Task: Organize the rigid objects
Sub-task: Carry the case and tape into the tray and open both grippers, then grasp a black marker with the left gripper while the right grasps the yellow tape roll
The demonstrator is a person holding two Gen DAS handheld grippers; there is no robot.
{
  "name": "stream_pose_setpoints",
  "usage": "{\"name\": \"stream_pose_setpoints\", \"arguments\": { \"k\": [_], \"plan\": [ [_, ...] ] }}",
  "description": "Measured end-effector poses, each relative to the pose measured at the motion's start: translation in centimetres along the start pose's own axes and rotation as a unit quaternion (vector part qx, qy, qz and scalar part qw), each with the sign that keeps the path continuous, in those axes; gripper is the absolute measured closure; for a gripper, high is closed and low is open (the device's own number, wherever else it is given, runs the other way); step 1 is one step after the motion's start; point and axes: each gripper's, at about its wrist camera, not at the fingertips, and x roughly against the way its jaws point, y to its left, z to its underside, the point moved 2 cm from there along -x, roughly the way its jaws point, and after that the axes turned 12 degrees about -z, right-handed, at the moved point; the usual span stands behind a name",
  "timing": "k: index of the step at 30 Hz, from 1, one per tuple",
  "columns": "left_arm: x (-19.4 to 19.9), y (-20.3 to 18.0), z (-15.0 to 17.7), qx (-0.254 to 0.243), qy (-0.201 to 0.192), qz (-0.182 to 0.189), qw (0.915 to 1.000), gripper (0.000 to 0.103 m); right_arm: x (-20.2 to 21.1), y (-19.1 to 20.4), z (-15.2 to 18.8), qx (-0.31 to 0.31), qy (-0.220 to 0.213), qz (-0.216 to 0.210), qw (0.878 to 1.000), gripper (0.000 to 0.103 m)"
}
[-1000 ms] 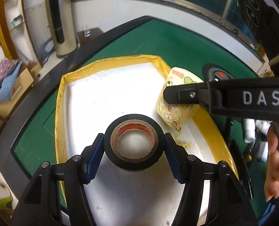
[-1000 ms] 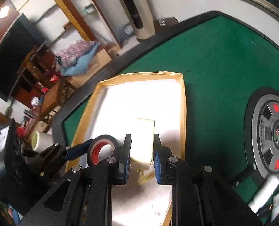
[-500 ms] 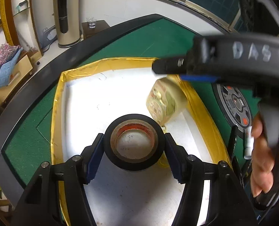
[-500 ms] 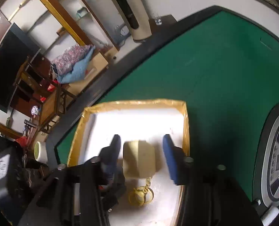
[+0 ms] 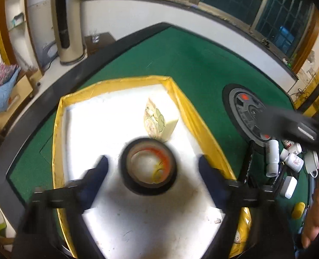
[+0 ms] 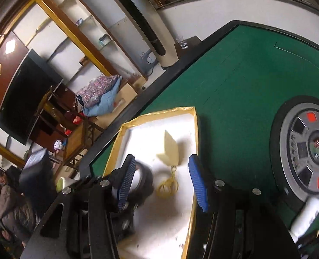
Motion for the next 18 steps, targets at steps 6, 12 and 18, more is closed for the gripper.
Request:
{"name": "stream_pose_setpoints", "arguments": {
  "k": [6, 12, 18],
  "plan": [
    [2.2, 0.9, 1.7, 0.027, -0.017, 0.028, 0.9991, 0.015, 6.6, 0.6, 3.7, 0.003, -0.026, -0.032, 0.999, 0.056],
    [9.0, 1.6, 7.8, 0.027, -0.122, 0.035, 0.9916, 0.015, 12.9, 0.6, 10.3, 0.016, -0.068, -0.057, 0.996, 0.049],
    [11.8, -2.0, 14.7, 0.019, -0.152, 0.075, 0.9854, 0.016, 16.9, -3.9, 16.2, 0.012, -0.095, -0.014, 0.995, 0.048]
  ]
}}
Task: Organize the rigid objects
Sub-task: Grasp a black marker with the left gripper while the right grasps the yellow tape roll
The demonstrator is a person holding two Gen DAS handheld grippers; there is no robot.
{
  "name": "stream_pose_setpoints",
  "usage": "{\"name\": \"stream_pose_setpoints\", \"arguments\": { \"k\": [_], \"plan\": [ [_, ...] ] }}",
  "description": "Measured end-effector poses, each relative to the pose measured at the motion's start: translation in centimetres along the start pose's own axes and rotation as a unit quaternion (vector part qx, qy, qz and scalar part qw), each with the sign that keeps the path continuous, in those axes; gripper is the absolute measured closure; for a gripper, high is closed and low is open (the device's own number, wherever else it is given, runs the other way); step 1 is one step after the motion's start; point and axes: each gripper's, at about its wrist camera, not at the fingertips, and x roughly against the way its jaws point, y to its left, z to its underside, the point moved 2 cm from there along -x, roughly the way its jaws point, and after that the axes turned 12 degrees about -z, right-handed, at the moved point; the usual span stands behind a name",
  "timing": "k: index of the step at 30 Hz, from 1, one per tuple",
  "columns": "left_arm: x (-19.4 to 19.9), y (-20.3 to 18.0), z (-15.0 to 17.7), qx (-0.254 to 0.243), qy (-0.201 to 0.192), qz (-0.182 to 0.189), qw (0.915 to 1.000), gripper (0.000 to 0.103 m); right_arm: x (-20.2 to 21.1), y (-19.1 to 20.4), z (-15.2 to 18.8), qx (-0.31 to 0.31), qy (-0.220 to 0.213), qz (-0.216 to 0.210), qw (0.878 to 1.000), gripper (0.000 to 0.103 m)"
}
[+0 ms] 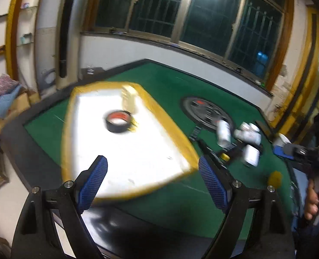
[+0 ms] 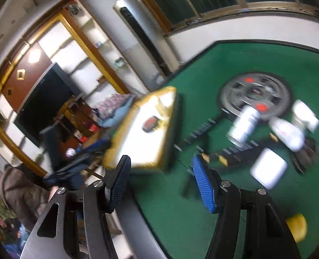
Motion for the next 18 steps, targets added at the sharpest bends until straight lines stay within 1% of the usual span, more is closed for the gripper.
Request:
{"name": "stream_pose_setpoints", "arguments": {
  "k": [2, 4, 5, 8, 10, 12, 13, 14, 15, 16, 17, 18],
  "plan": [
    [-0.5, -2.3, 1.0, -0.011, 0.015, 0.025, 0.9995, 0.016, 1.9, -2.0, 0.7, -0.012, -0.017, 0.027, 0.999, 0.048],
    [-1.6, -5.4, 1.7, -0.038, 0.043, 0.045, 0.9973, 0.016, 3.4, -3.9, 0.9, -0.029, -0.031, 0.059, 0.997, 0.048],
    [-2.0, -6.8, 1.8, -0.049, 0.05, 0.051, 0.9962, 0.016, 4.2, -4.6, 0.9, -0.038, -0.039, 0.072, 0.996, 0.048],
    [-2.9, -9.6, 1.9, -0.058, 0.07, 0.06, 0.9941, 0.016, 6.7, -7.4, 1.6, -0.06, -0.066, 0.114, 0.989, 0.048],
    [-3.9, -10.6, 1.0, -0.051, 0.088, 0.059, 0.993, 0.017, 7.4, -8.6, 1.6, -0.069, -0.075, 0.131, 0.986, 0.048],
    [-5.4, -11.8, -0.6, -0.043, 0.112, 0.066, 0.9905, 0.023, 7.8, -9.2, 1.4, -0.082, -0.079, 0.127, 0.985, 0.048],
    [-6.2, -12.0, -1.1, -0.044, 0.123, 0.066, 0.9892, 0.032, 7.7, -9.6, 1.3, -0.089, -0.078, 0.12, 0.986, 0.048],
    [-7.5, -12.7, -1.9, -0.046, 0.141, 0.051, 0.9876, 0.049, 8.0, -9.8, 1.7, -0.096, -0.076, 0.112, 0.986, 0.048],
    [-8.4, -13.3, -2.2, -0.05, 0.154, 0.041, 0.9859, 0.056, 8.0, -10.0, 1.6, -0.105, -0.074, 0.098, 0.987, 0.048],
    [-9.1, -13.6, -2.2, -0.058, 0.167, 0.036, 0.9837, 0.059, 8.2, -10.1, 1.9, -0.11, -0.074, 0.089, 0.987, 0.048],
    [-10.0, -14.3, -2.3, -0.072, 0.181, 0.028, 0.9804, 0.06, 8.3, -10.3, 2.1, -0.113, -0.077, 0.085, 0.987, 0.048],
    [-11.2, -15.0, -2.4, -0.084, 0.197, 0.01, 0.9768, 0.061, 8.5, -10.3, 2.0, -0.114, -0.079, 0.084, 0.987, 0.048]
  ]
}}
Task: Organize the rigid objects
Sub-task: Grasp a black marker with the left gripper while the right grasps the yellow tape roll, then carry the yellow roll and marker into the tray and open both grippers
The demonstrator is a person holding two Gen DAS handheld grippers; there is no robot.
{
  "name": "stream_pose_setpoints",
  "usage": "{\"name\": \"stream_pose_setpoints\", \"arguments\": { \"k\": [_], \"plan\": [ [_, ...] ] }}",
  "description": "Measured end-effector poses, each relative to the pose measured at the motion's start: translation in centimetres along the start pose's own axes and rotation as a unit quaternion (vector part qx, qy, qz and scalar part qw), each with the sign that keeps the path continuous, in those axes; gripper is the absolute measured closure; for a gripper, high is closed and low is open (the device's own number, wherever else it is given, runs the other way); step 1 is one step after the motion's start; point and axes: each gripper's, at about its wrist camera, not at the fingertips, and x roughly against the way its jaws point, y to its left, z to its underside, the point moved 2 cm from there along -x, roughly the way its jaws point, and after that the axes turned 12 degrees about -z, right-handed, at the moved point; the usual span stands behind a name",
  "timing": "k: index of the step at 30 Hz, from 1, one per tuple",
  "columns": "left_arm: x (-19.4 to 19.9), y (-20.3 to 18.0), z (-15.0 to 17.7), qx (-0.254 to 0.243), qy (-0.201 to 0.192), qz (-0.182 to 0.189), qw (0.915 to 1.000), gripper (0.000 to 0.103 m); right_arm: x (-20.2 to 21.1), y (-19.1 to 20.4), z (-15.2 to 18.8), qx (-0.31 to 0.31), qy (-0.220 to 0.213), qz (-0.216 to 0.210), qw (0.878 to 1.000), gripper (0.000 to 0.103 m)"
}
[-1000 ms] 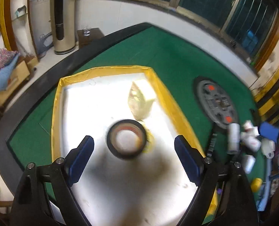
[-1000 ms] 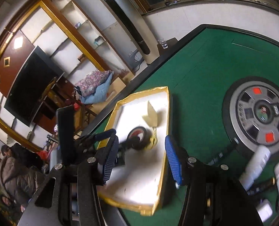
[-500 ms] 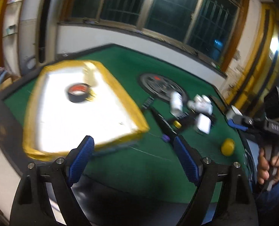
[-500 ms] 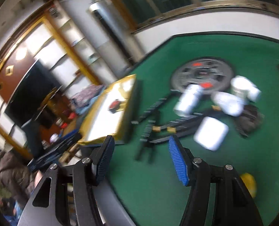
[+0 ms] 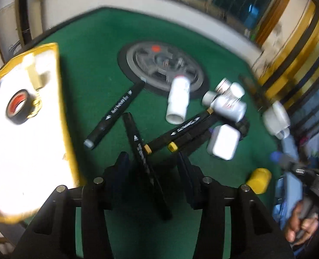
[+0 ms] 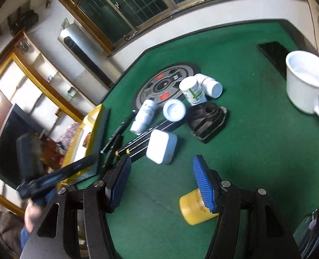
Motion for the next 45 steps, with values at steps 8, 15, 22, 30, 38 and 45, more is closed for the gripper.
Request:
{"name": "stream_pose_setpoints", "arguments": {
  "k": [8, 15, 22, 30, 38, 45],
  "plan": [
    [-2.9, -0.4, -0.1, -0.011, 0.022, -0.044, 0.9987, 0.089, 1.1, -0.4, 0.1, 0.012, -0.012, 0.022, 1.0, 0.048],
    [0.4, -0.8, 6.2, -0.041, -0.015, -0.014, 0.999, 0.089, -0.4, -0.6, 1.0, 0.023, 0.059, 0.067, 0.996, 0.048],
    [2.3, -0.1, 9.6, -0.043, -0.031, -0.002, 0.9986, 0.089, -1.3, -0.3, 3.1, 0.067, 0.097, 0.111, 0.987, 0.047],
    [1.8, -0.4, 8.9, -0.041, -0.034, 0.002, 0.9986, 0.089, -2.8, 0.5, 4.9, 0.134, 0.107, 0.14, 0.975, 0.074],
    [2.4, -0.1, 9.2, -0.02, -0.053, 0.018, 0.9982, 0.089, -1.5, 3.1, 4.9, 0.14, 0.056, 0.039, 0.988, 0.074],
    [4.3, 0.1, 8.7, -0.01, -0.084, 0.032, 0.9959, 0.089, -2.9, 4.0, 5.4, 0.143, 0.069, 0.02, 0.987, 0.074]
  ]
}}
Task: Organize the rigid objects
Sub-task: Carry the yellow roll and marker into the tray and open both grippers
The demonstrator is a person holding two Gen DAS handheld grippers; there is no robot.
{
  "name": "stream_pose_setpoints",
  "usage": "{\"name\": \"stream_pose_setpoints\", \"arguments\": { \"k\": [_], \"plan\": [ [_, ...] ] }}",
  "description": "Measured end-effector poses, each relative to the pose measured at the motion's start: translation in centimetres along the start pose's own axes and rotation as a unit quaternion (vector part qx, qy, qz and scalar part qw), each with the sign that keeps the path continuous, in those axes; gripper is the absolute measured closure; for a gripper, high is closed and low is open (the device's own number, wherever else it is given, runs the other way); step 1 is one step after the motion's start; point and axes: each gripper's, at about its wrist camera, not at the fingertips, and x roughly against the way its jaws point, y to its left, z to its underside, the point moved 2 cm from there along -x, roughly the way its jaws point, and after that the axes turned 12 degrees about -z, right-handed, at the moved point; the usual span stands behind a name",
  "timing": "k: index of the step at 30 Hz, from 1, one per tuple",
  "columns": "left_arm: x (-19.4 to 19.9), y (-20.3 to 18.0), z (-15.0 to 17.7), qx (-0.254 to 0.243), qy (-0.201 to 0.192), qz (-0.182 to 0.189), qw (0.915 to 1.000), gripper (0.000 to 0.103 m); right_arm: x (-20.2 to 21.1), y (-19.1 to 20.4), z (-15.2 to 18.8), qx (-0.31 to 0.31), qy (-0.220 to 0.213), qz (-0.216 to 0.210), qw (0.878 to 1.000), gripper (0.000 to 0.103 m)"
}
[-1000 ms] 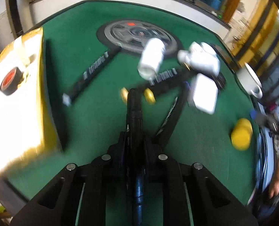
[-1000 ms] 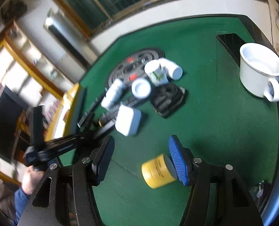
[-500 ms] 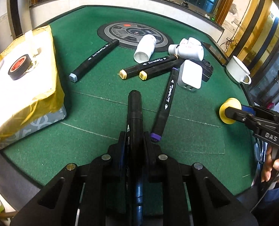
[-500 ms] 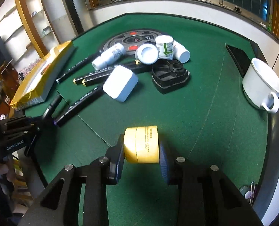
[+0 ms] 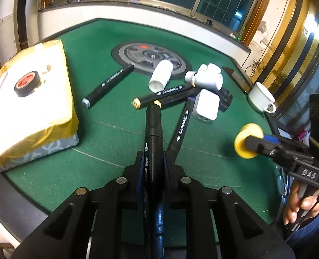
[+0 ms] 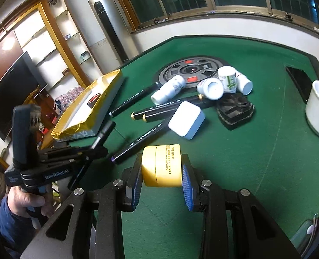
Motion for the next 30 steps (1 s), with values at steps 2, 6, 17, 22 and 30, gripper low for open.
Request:
{"name": "stream_pose_setpoints", "arguments": {
  "k": [2, 6, 17, 22, 30],
  "plan": [
    [0.4, 0.1, -0.2, 0.002, -0.006, 0.002, 1.0, 0.089, -0.2, 0.0, 0.1, -0.001, 0.002, -0.002, 1.0, 0.074],
    [1.3, 0.7, -0.6, 0.011, -0.018, 0.004, 0.9998, 0.089, -0.2, 0.5, 0.1, 0.0, 0.001, -0.011, 1.0, 0.074],
    [4.7, 5.4, -1.5, 0.061, -0.064, -0.012, 0.996, 0.089, -1.5, 6.2, -0.4, 0.038, 0.013, -0.059, 0.997, 0.074],
    [5.5, 8.6, -1.4, 0.096, -0.076, -0.024, 0.9922, 0.089, -3.7, 9.6, -1.2, 0.065, 0.031, -0.08, 0.994, 0.074],
    [5.8, 14.5, -1.9, 0.154, -0.09, -0.053, 0.9825, 0.089, -8.3, 14.6, -4.4, 0.094, 0.041, -0.105, 0.989, 0.074]
  ]
}}
